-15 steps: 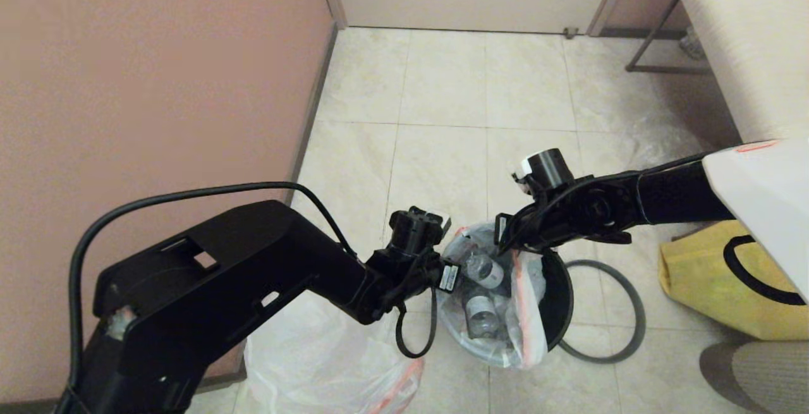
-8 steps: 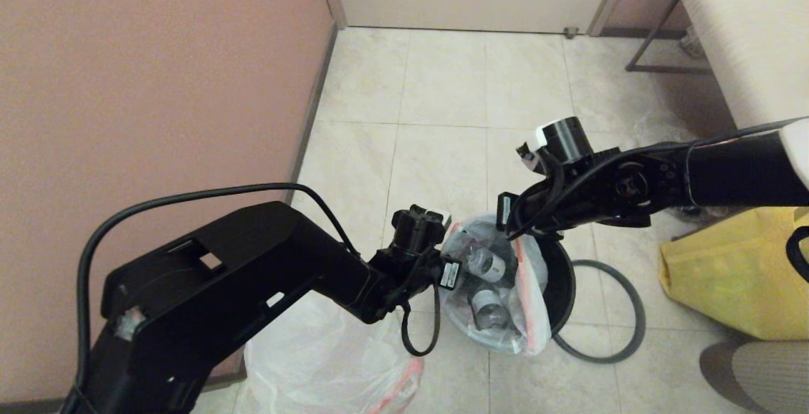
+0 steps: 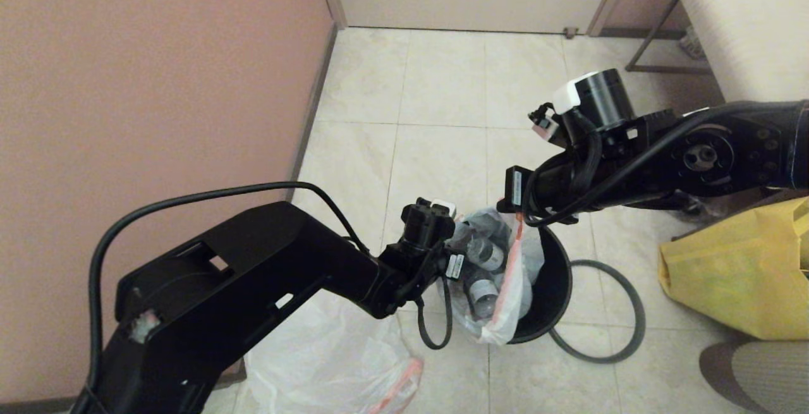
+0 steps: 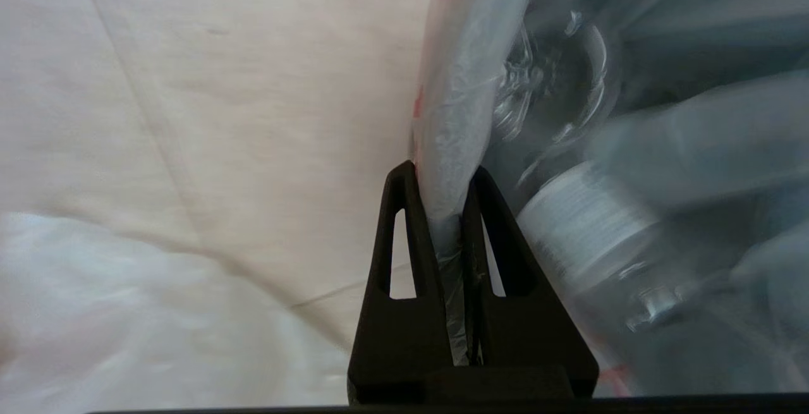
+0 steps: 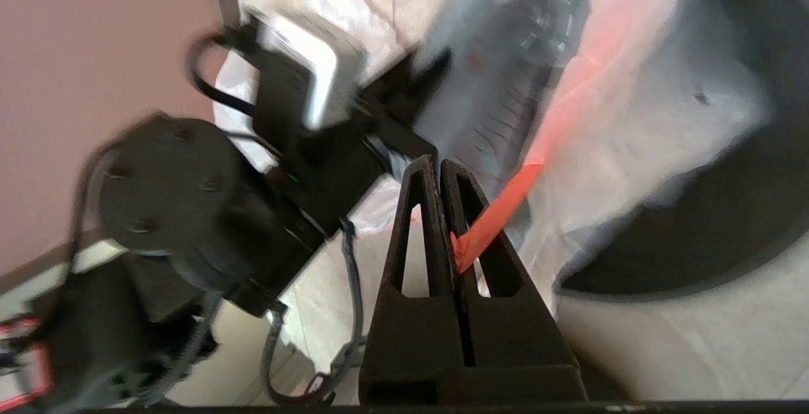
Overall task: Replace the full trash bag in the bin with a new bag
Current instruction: Place the trash bag on the floor
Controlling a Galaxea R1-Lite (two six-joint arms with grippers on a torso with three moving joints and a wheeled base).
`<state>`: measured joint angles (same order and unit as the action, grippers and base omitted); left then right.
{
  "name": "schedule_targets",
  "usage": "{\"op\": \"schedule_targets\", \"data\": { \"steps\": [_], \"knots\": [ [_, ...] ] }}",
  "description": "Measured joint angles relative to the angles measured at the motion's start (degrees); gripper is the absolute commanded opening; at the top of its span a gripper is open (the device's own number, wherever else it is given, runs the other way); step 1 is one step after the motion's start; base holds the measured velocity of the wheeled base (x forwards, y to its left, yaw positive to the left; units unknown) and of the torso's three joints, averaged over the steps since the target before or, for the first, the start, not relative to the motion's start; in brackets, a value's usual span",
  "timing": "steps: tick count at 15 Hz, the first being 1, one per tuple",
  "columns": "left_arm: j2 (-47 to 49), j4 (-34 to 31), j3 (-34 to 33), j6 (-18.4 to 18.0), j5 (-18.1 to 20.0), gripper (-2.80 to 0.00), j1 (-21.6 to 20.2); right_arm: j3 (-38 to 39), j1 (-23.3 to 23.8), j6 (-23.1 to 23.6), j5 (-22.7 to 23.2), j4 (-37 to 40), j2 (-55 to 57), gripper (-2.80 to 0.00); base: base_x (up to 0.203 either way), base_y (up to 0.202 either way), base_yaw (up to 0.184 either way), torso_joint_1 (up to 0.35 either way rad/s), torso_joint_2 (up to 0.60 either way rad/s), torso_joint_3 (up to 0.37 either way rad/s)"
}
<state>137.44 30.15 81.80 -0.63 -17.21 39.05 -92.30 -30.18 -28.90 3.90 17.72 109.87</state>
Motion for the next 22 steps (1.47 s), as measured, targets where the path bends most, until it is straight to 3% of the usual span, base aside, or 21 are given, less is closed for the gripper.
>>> {"op": "schedule_targets", "data": {
  "steps": [3, 7, 8, 9, 16, 17, 22],
  "knots": [
    [-1.1, 0.7, -0.3, -1.7, -3.0, -2.8, -1.6, 0.4, -0.3, 0.0, 0.1, -0.3, 0.2, -2.8, 0.0, 0.0, 0.0, 0.0, 0.0, 0.0],
    [-1.4, 2.7, -0.7, -1.5, -3.2, -2.8, -2.6, -0.1, -1.5, 0.1, 0.0, -0.3, 0.3, -2.8, 0.0, 0.0, 0.0, 0.0, 0.0, 0.0],
    [-1.2, 3.0, -0.6, -1.5, -3.3, -1.01, -2.7, -0.4, -1.6, 0.1, 0.0, -0.3, 0.3, -2.8, 0.0, 0.0, 0.0, 0.0, 0.0, 0.0],
    [-0.9, 3.1, -0.4, -1.5, -3.8, 0.0, -2.7, -0.7, -1.6, 0.1, 0.0, -0.3, 0.4, -2.8, 0.0, 0.0, 0.0, 0.0, 0.0, 0.0],
    [-7.8, 2.7, -5.1, -1.4, -4.8, 0.0, -2.8, -1.7, -1.9, 0.2, -0.2, 0.3, 0.5, -2.8, 0.0, 0.0, 0.0, 0.0, 0.0, 0.0],
    [-10.0, 2.7, -6.9, -1.4, -5.6, -2.8, -2.3, -1.7, -2.0, 0.2, -0.2, 0.4, 0.2, -2.8, 0.0, 0.0, 0.0, 0.0, 0.0, 0.0],
    [-21.6, 2.9, -20.6, -1.3, -8.1, -2.8, -1.4, -1.7, -4.2, 0.3, -0.7, 0.8, -2.0, -2.8, 0.0, 0.0, 0.0, 0.0, 0.0, 0.0]
  ]
}}
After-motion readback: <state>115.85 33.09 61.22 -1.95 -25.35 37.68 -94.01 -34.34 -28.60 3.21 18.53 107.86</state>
